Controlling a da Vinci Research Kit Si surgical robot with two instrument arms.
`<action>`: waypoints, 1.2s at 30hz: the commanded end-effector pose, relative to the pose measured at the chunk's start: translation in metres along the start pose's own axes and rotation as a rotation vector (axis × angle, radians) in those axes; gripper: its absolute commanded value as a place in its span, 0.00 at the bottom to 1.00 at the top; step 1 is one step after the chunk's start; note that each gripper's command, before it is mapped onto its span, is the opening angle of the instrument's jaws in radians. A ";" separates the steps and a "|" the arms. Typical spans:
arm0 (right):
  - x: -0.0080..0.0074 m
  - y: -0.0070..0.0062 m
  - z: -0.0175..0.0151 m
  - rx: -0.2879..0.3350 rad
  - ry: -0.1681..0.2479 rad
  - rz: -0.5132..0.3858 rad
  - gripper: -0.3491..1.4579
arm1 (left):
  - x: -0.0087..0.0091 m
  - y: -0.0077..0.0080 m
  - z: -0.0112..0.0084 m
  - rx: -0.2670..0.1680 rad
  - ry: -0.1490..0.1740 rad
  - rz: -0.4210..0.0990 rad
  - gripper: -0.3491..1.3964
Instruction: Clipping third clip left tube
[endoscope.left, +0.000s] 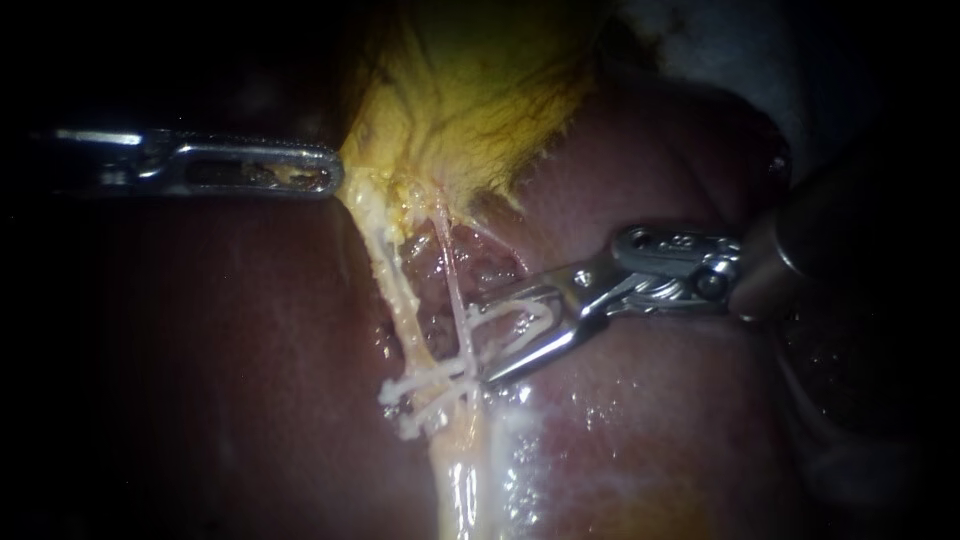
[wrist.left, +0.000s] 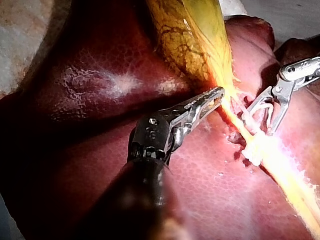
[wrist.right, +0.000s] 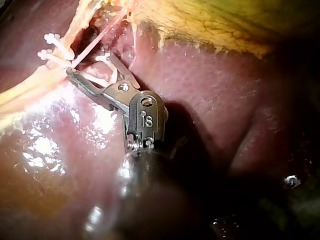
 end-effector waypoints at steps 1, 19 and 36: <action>0.0003 -0.0002 -0.0005 0.001 0.003 0.008 0.50 | 0.0000 0.0000 0.0000 0.000 0.000 0.000 0.00; 0.0055 -0.0038 -0.0013 0.034 0.068 0.002 0.49 | 0.0002 0.0000 0.0003 -0.002 -0.001 0.001 0.00; 0.0022 -0.0021 0.0036 0.044 0.057 -0.021 0.49 | 0.0002 -0.0001 0.0003 -0.002 -0.001 0.001 0.00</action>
